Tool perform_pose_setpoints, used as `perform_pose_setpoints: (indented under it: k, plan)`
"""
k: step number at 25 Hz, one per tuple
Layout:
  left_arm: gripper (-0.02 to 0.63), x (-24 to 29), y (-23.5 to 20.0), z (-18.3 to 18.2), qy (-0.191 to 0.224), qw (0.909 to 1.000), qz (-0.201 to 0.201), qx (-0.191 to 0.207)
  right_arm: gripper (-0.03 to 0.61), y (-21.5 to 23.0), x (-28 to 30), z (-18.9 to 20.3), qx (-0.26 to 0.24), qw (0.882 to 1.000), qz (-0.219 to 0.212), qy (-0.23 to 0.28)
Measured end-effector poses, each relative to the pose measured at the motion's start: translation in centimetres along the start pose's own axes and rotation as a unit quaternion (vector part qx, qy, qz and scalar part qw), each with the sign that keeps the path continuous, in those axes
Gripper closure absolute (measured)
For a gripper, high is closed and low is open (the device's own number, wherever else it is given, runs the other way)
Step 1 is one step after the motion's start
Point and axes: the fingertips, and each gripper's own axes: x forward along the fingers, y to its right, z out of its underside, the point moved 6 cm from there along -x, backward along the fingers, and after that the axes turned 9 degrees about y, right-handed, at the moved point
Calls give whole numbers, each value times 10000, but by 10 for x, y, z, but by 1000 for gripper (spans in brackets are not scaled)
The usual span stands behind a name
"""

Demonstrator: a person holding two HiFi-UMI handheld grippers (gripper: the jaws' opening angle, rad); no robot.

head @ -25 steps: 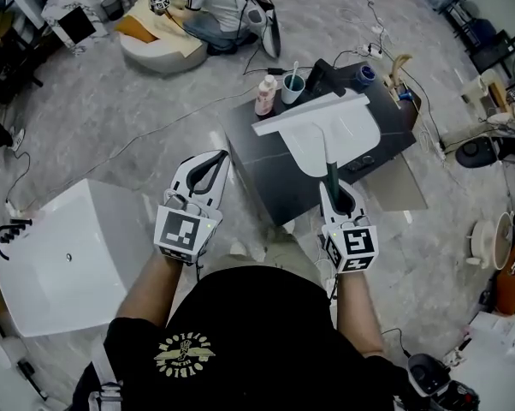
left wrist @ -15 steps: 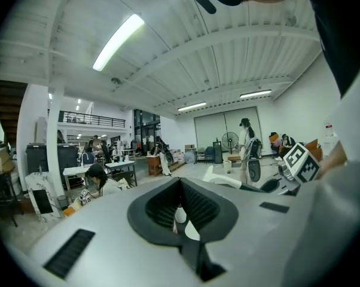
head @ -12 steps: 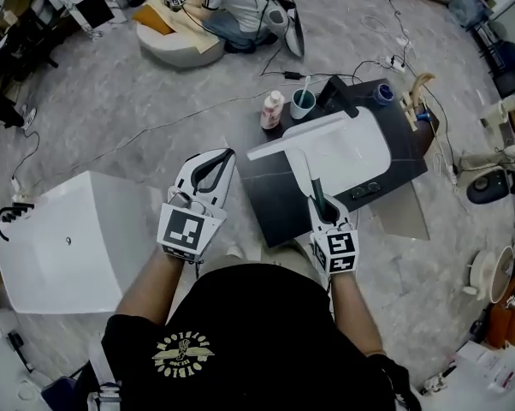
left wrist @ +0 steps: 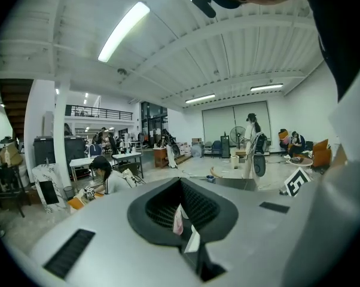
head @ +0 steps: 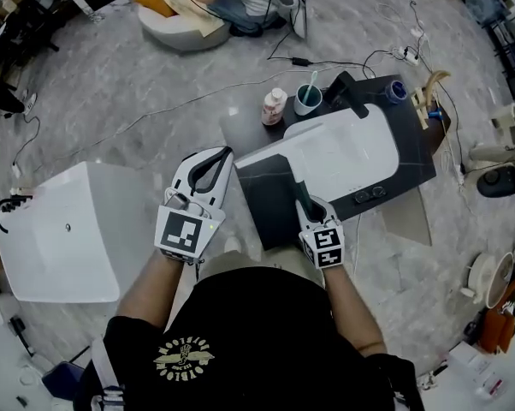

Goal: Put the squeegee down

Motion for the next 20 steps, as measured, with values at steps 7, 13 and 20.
perform_pose_setpoints:
  k: [7, 13, 20]
  plan:
    - [591, 0, -5, 22, -257, 9996, -67, -45, 505, 0, 33, 39, 88, 9992, -107, -378]
    - [591, 0, -4, 42, -414, 9991, -72, -86, 505, 1, 54, 68, 126, 9979, -146, -621]
    - [591, 2, 4, 61, -498, 9987, 4, -133, 505, -2, 77, 97, 179, 9958, -198, -877]
